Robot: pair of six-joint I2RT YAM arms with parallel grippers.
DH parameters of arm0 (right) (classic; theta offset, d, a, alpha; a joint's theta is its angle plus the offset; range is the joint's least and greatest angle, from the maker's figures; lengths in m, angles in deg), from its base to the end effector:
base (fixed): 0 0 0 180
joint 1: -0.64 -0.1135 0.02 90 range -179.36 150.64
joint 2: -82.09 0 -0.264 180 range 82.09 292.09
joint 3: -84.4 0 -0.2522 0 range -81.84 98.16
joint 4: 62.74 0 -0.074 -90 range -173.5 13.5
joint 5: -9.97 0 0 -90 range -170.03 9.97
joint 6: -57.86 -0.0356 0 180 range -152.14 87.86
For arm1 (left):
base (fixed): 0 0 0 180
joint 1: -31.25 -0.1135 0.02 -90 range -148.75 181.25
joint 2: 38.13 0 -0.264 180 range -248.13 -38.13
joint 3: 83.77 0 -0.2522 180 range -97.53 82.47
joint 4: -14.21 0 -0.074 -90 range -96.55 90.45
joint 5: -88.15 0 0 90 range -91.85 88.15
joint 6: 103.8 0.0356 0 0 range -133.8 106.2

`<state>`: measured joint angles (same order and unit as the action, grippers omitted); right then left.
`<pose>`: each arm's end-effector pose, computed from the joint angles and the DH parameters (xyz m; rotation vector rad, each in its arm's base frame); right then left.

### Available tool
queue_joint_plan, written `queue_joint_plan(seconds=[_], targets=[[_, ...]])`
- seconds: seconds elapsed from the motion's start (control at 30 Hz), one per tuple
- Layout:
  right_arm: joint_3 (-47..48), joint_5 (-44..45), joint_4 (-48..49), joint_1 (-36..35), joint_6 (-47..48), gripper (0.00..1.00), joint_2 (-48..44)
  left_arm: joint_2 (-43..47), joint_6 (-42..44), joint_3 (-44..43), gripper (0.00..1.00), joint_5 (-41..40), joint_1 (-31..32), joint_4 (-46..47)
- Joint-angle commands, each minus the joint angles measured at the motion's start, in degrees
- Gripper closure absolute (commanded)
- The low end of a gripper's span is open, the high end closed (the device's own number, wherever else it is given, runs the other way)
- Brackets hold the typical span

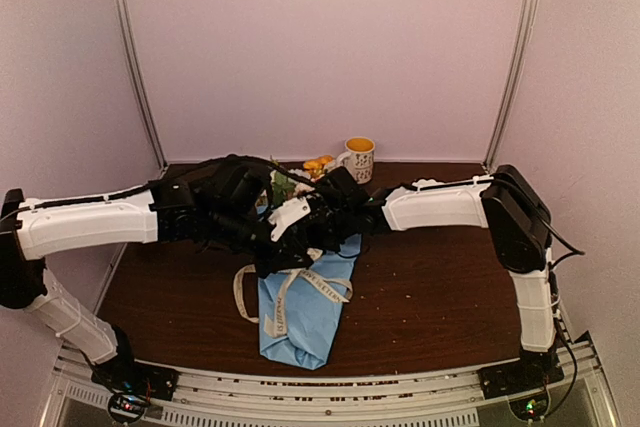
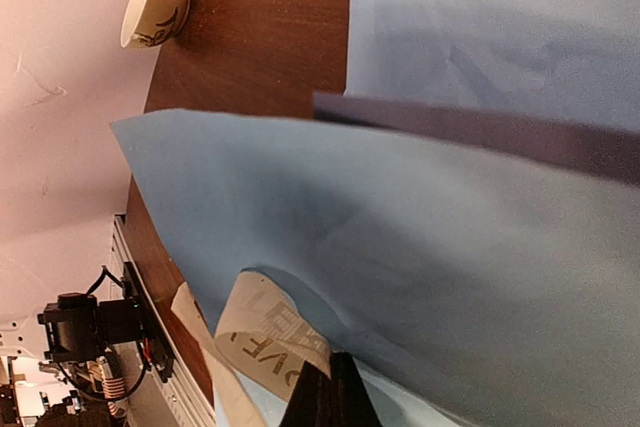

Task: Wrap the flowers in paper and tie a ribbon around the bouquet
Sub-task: Cross the ribbon over the folded bouquet.

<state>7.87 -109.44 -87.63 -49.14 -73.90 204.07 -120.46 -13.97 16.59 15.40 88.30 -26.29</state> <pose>0.2935 0.3742 0.1852 -0.4798 2.5992 1.2913 0.1627 -0.2704 0.2894 1.2998 2.0643 -0.8287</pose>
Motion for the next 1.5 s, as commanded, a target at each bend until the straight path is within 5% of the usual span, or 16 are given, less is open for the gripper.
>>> queue_joint_plan(seconds=[0.0,0.13,0.37,0.6,1.17,1.47], targets=[[-2.5,-3.8,5.4,0.4,-3.8,0.99,-4.7,-4.8,-1.3,1.0,1.00,3.3,-5.0,4.9],[-3.3,-2.5,3.6,0.4,-3.5,0.97,-5.7,-6.4,-1.3,2.0,1.00,4.0,-5.9,8.2],[-7.3,-1.5,3.7,1.0,-2.9,0.75,-8.7,-9.9,-0.7,3.0,1.00,5.6,-9.9,10.2],[-10.3,0.2,6.1,2.5,-5.0,0.63,-10.9,-16.2,-1.1,2.1,1.00,5.6,-13.6,10.9],[-24.6,-2.3,15.7,4.5,-3.2,0.56,-18.5,-19.4,-2.8,2.5,1.00,6.6,-15.4,13.9],[-23.6,-3.8,15.5,4.2,-0.9,0.51,-14.9,-19.6,-2.9,2.6,1.00,7.2,-15.6,13.9]])
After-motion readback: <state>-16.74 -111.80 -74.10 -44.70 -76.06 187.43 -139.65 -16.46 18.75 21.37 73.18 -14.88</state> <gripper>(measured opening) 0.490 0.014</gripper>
